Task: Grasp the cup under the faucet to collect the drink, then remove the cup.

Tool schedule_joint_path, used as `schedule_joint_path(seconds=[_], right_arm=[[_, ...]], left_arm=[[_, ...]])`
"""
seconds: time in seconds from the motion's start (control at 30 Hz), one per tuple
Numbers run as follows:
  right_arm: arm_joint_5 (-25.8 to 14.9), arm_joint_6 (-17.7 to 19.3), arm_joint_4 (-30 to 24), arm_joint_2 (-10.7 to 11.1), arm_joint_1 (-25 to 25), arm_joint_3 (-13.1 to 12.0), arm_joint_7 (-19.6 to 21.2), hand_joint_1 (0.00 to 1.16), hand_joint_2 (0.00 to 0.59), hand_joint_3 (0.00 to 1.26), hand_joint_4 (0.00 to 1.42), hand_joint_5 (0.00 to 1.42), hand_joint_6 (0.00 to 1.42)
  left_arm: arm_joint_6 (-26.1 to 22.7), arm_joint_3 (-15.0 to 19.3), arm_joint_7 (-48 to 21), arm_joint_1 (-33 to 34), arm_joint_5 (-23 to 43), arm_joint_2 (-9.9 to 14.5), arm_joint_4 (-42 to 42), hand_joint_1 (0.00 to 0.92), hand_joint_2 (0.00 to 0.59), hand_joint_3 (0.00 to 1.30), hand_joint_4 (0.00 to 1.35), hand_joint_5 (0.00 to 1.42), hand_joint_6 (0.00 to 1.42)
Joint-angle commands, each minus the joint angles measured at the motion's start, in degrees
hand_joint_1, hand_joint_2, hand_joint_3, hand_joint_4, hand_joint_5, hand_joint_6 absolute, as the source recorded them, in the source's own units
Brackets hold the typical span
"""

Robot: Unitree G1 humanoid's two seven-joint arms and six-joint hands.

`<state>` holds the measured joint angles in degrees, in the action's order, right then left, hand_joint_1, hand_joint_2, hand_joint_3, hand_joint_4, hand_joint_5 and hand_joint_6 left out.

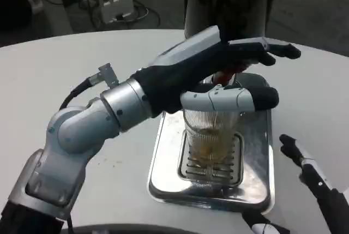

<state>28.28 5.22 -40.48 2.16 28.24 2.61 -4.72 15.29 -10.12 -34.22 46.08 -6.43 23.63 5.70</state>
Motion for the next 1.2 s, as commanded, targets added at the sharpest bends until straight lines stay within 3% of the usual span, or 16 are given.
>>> schedule_joint_path(seconds=[0.03,0.27,0.4,0.7,1.07,1.2], right_arm=[[-3.6,1.8,5.7,-1.8,-2.2,1.2,3.8,0.75,0.221,0.07,0.09,0.09,0.14],[-5.8,3.2,12.5,-4.0,-7.8,4.6,8.0,0.77,0.197,0.06,0.09,0.10,0.16],[-6.4,2.0,16.3,-5.7,-10.8,6.0,9.9,0.78,0.192,0.06,0.09,0.10,0.16],[-7.9,1.7,26.1,-7.1,-20.4,6.7,14.1,0.77,0.170,0.05,0.07,0.10,0.17],[-9.3,0.5,31.8,-9.2,-27.0,7.4,20.0,0.75,0.161,0.04,0.06,0.10,0.18],[-9.8,-1.1,33.5,-8.8,-31.0,7.6,20.9,0.75,0.158,0.04,0.08,0.12,0.18]], left_arm=[[0.0,-1.1,-1.0,-1.6,-1.4,0.8,-0.2,0.000,0.010,0.25,0.16,0.20,0.16],[0.0,-1.2,-1.0,-1.5,-1.6,0.8,-0.1,0.000,0.010,0.25,0.16,0.20,0.16],[0.0,-1.2,-1.0,-1.3,-1.7,0.7,0.0,0.000,0.010,0.25,0.16,0.20,0.16],[-0.4,-1.3,-0.9,-1.2,-1.9,0.7,-0.5,0.000,0.011,0.23,0.15,0.20,0.16],[-0.9,-1.3,-1.1,-0.7,-2.1,0.8,-0.8,0.000,0.011,0.23,0.14,0.20,0.16],[-0.8,-1.3,-1.2,-0.3,-2.2,0.9,-0.3,0.000,0.011,0.23,0.14,0.20,0.16]])
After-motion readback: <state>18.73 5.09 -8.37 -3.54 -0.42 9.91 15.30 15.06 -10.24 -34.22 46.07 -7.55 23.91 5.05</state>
